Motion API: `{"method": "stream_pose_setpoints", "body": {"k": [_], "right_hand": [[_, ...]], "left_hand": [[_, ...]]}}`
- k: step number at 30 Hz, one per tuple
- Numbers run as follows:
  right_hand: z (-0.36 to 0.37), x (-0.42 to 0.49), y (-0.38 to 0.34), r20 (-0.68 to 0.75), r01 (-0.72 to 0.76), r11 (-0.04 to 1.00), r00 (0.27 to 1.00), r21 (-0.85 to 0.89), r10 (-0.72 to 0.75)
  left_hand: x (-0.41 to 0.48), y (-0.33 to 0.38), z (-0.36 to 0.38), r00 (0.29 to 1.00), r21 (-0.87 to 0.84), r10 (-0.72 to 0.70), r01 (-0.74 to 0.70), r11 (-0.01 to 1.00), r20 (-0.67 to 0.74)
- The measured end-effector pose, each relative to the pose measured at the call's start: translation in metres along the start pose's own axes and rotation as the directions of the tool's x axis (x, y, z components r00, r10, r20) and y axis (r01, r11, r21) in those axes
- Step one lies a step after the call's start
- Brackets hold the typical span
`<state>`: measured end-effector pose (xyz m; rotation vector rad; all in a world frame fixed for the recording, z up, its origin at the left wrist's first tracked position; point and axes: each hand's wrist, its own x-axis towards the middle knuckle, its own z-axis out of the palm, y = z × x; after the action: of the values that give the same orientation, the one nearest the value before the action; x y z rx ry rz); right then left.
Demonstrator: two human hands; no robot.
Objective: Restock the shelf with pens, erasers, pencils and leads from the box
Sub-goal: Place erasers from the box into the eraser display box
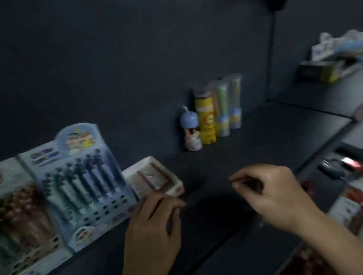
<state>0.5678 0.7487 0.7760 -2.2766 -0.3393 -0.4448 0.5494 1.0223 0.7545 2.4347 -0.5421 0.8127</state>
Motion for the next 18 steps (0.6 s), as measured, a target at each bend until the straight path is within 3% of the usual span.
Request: {"method": "stream_pose_setpoints", "body": {"k": [3,6,11,14,18], "right_hand": [[-0.029,-0.084,0.039,-0.063,-0.216,0.968,0.976,-0.132,0.209],[-0.058,-0.170,0.078,-0.043,-0.428,0.856,0.899,-0.288,0.435],[-0.115,-0.322,0.116,-0.085,-0.691,0.651,0.703,-0.315,0.706],[-0.153,-0.421,0.135,-0.150,-0.851,0.477,0.513,-0.221,0.845],[-0.201,-0.545,0.162,-0.168,-0.958,0.261,0.278,-0.118,0.946]], "left_hand": [[0.001,0.055,0.017,0.978,-0.140,0.171,-0.154,0.978,0.123],[-0.014,0.124,0.061,0.870,-0.225,0.328,-0.259,0.939,0.367],[-0.080,0.242,0.155,0.539,-0.317,0.535,-0.448,0.836,0.651],[-0.133,0.318,0.203,0.335,-0.456,0.619,-0.451,0.767,0.710],[-0.206,0.415,0.260,0.074,-0.539,0.627,-0.440,0.719,0.776]]}}
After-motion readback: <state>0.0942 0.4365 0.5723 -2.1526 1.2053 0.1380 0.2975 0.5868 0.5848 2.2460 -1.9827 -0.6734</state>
